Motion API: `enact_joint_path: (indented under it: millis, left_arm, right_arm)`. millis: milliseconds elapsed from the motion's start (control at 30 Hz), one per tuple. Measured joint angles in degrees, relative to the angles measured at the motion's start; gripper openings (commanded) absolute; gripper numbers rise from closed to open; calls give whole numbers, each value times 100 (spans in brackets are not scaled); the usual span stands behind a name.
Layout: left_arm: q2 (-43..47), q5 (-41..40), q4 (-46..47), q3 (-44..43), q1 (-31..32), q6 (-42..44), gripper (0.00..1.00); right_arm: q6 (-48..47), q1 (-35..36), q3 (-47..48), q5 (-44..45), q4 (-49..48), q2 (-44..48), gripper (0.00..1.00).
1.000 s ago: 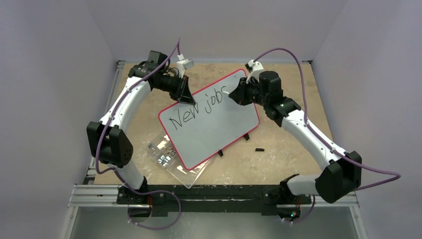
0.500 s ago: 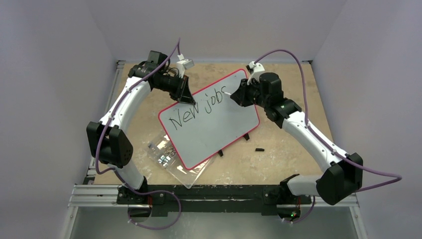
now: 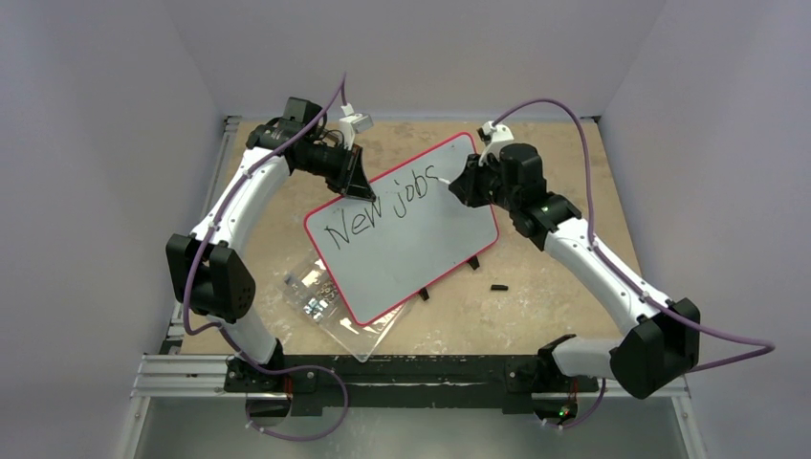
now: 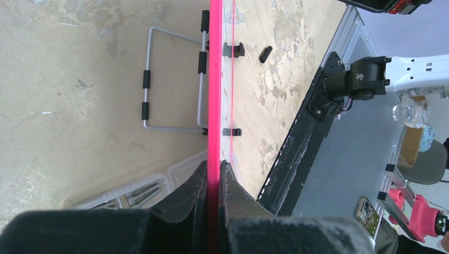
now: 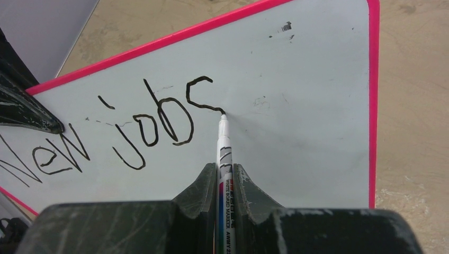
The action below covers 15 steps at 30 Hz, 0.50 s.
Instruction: Write a sentence on the whiteboard
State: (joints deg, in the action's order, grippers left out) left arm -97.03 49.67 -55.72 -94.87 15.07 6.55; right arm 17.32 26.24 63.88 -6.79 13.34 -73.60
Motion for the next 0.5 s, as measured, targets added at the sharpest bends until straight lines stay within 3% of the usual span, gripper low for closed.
enact_joint_path:
  millis: [500]
  left_arm:
    - [20, -2, -2, 0, 0, 2, 0]
  right_arm:
    - [-4, -2, -413, -52, 26, 229, 0]
